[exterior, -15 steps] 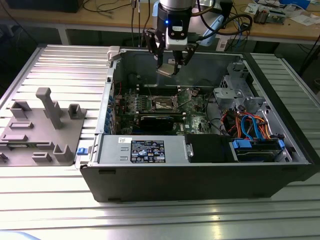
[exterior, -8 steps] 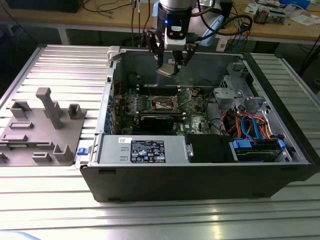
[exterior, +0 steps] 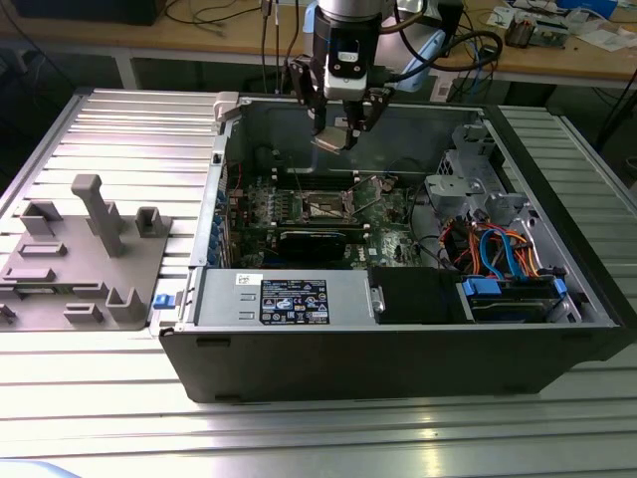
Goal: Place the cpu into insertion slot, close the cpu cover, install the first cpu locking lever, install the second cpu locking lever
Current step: 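Place the cpu into insertion slot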
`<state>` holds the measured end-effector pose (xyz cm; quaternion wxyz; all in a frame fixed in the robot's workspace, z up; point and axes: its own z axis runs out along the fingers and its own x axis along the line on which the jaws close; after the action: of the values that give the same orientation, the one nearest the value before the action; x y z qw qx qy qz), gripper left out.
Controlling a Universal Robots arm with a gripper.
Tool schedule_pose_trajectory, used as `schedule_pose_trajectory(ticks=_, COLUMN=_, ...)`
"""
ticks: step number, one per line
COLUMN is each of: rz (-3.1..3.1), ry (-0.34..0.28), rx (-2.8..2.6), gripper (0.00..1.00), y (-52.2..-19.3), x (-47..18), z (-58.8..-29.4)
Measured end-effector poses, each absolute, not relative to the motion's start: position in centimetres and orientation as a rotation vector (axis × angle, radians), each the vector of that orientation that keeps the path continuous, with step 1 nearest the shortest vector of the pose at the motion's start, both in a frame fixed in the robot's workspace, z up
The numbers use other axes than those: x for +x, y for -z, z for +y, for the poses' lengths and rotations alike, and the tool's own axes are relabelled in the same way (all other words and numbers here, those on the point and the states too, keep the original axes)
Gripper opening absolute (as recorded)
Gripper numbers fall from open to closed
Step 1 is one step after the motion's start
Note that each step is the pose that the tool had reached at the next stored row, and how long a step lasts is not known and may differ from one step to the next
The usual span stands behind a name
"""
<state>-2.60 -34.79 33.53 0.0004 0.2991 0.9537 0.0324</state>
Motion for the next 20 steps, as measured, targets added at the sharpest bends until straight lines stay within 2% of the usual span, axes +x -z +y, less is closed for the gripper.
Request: schedule_pose_trajectory(ticks=20, rz=2.944, ry=-0.101, rx=1.080, gripper=0.55, y=-33.50, x=-2.60, z=-34.79)
